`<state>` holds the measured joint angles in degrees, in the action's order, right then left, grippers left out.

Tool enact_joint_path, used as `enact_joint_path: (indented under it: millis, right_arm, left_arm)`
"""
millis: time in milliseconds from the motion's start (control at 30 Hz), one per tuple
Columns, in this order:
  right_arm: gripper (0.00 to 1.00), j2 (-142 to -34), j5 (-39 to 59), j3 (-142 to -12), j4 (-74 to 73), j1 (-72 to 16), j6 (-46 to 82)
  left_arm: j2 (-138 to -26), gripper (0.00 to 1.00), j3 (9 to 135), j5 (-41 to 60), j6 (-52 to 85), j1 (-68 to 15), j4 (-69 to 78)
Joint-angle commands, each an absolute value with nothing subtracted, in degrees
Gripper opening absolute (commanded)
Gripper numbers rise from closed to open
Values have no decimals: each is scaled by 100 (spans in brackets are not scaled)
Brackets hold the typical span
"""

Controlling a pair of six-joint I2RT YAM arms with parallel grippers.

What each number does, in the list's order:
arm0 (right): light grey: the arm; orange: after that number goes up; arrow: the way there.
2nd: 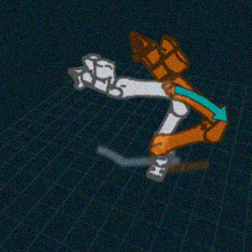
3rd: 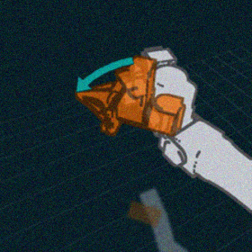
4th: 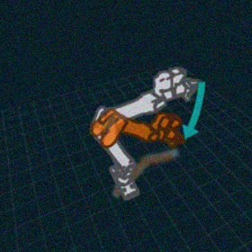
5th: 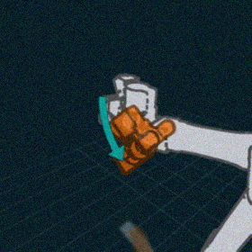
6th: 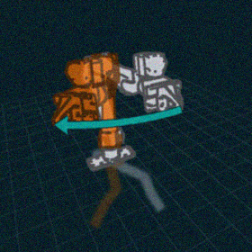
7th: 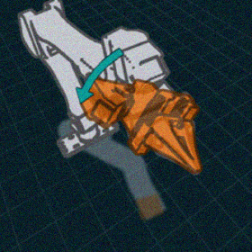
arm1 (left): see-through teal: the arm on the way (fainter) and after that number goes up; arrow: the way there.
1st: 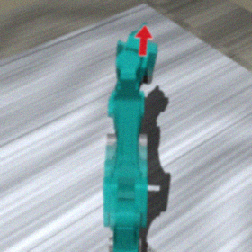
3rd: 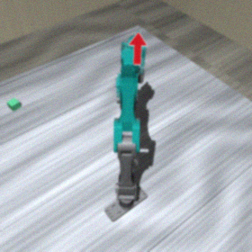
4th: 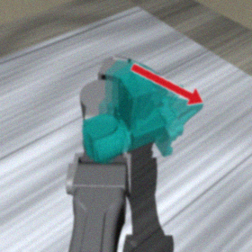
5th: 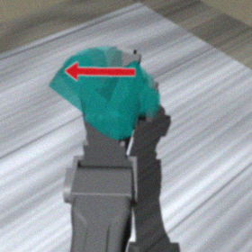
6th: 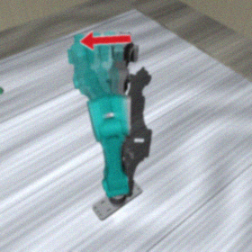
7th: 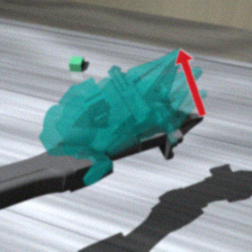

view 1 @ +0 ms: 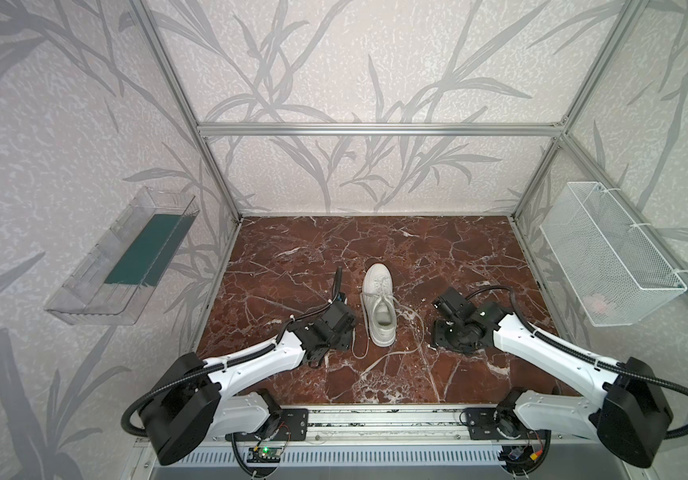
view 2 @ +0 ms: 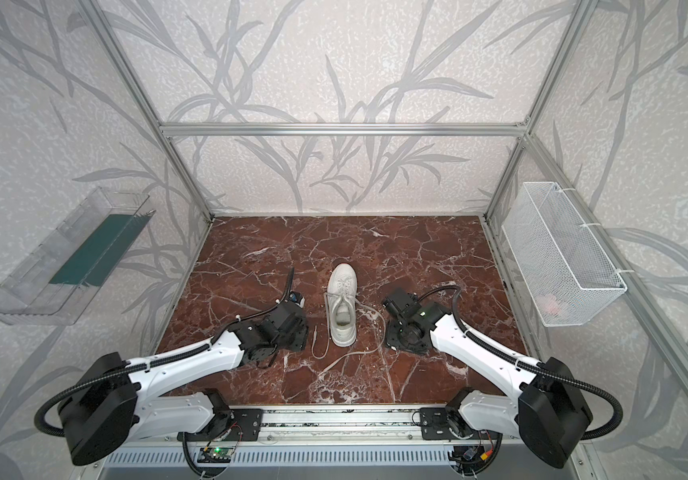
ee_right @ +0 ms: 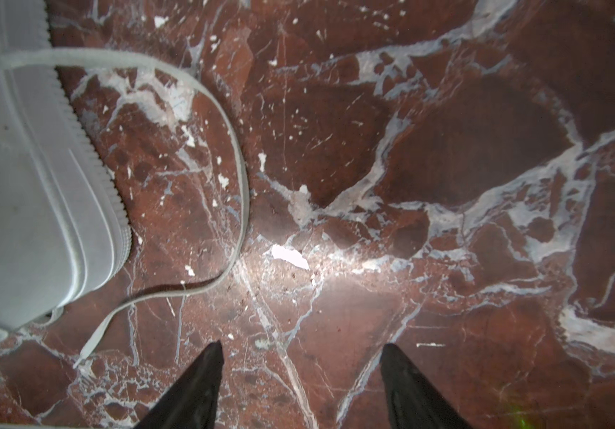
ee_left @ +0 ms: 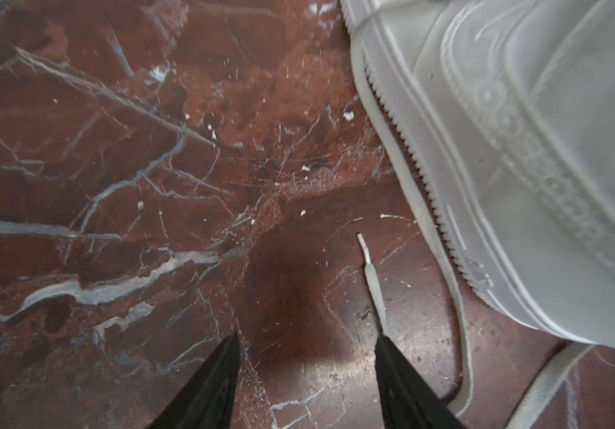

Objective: Tie the shoes

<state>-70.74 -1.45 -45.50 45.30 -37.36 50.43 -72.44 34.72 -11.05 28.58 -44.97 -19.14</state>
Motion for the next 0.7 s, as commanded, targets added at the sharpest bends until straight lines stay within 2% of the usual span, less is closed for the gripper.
enact_joint_path:
  millis: [0,267,667]
  right_arm:
    - [68,-7294,146,-4743,4535,-3437,4833]
    - [68,-7474,244,-4826,4660,-3322,4423]
    - [68,-6910,369,-4264,4198,-3271,4510]
  left_arm:
    - [-7466,57,3631,-1021,3165,-4520,-1976]
    - [-7775,48,3782,-817,3248,-4703,-1919]
    - [-7984,44,4031,-739,3132,-4783,-2178]
